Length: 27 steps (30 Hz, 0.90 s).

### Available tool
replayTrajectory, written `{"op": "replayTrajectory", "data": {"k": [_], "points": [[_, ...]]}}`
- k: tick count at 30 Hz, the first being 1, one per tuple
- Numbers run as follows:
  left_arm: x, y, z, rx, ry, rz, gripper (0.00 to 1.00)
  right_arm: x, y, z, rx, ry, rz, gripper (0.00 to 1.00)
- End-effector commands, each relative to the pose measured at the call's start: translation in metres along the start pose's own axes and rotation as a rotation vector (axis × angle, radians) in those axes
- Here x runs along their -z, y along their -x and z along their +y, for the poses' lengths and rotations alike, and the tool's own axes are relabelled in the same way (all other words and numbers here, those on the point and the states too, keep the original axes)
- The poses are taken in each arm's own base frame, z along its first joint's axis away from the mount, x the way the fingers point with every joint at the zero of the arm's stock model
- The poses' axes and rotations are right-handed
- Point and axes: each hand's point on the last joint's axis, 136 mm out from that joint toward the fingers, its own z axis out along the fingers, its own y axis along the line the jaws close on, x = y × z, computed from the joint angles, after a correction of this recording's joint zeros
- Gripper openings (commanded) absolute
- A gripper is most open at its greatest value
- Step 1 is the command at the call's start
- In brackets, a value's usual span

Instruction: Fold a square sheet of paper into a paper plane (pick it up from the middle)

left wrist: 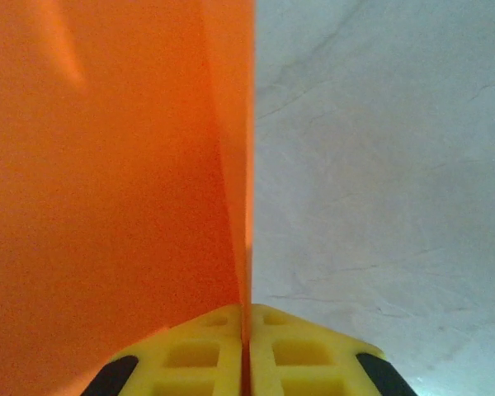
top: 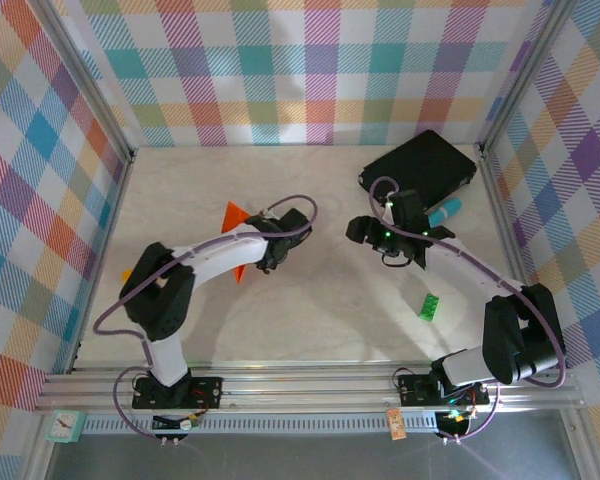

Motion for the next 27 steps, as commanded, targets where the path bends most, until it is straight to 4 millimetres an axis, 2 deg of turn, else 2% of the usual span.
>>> {"op": "replayTrajectory", "data": {"k": [1, 7, 15, 27], "points": [[0.001, 0.006, 0.011, -0.134, 0.205, -0.028, 0.1, 0.005, 0.0, -0.011, -0.048, -0.027, -0.007, 0.76], [-0.01, 0.009, -0.019, -0.205, 0.278, -0.054, 0.1, 0.0, -0.005, -0.021, -0.096, -0.03, 0.022, 0.76], [-0.023, 0.002, -0.059, -0.196, 0.211, -0.045, 0.13, -0.001, -0.006, -0.031, -0.13, -0.042, 0.033, 0.76], [-0.026, -0.009, -0.087, -0.137, 0.067, 0.011, 0.22, -0.011, -0.008, -0.032, -0.165, -0.026, 0.067, 0.76]]}}
